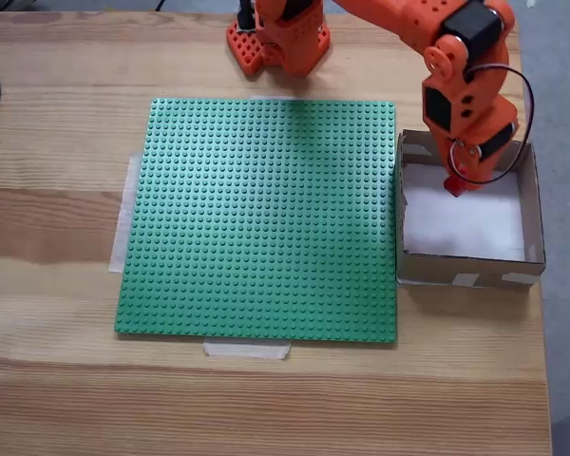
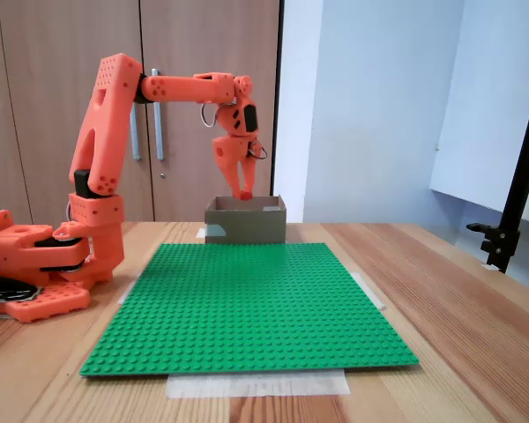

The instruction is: Pick the red lego block and put it in the box.

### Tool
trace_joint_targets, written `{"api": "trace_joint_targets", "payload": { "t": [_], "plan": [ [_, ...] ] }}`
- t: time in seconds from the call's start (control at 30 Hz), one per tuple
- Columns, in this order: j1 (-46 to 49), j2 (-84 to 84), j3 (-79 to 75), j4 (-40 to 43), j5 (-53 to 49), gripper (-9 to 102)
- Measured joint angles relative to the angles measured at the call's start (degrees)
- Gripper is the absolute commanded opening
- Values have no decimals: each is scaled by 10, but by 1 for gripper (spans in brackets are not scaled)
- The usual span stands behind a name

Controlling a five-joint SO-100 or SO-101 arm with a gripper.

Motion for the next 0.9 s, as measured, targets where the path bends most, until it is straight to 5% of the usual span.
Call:
{"api": "trace_joint_targets", "payload": {
  "t": [0.9],
  "plan": [
    [-11, -34, -10, -4, 27, 8]
  ]
}}
